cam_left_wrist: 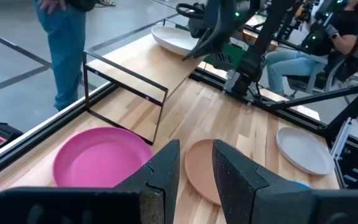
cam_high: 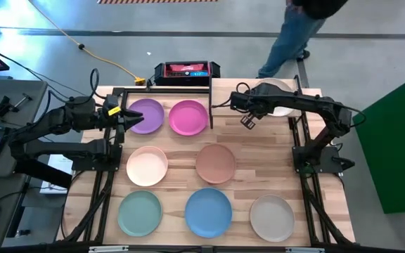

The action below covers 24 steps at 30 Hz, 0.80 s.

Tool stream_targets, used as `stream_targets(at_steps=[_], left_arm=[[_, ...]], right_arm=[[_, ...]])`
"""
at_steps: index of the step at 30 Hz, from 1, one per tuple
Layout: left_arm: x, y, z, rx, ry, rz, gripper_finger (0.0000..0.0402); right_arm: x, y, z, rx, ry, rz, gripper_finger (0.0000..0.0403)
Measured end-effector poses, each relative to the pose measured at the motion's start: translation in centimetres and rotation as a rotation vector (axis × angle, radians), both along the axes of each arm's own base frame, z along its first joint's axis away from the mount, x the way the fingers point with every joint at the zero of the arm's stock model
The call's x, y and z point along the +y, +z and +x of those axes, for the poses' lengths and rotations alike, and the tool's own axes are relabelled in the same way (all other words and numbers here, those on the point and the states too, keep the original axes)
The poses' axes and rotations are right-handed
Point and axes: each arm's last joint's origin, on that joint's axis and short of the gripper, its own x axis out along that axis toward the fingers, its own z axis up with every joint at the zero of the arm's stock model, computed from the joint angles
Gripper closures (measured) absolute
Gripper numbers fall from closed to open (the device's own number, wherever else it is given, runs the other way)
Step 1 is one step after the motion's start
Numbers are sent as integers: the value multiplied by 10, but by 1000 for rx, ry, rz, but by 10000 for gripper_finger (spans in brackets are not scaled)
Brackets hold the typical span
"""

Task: Place and stack plates onto a shelf
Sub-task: Put the white plate on the shelf

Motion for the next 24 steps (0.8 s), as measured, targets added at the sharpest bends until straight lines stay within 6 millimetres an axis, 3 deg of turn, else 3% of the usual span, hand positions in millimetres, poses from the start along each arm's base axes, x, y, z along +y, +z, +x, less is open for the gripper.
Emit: stream_targets(at_steps=[24], left_arm=[[1, -2, 6, 30, -6, 12, 316]], right_arm=[[-23, -1, -9, -18, -41, 76, 403]])
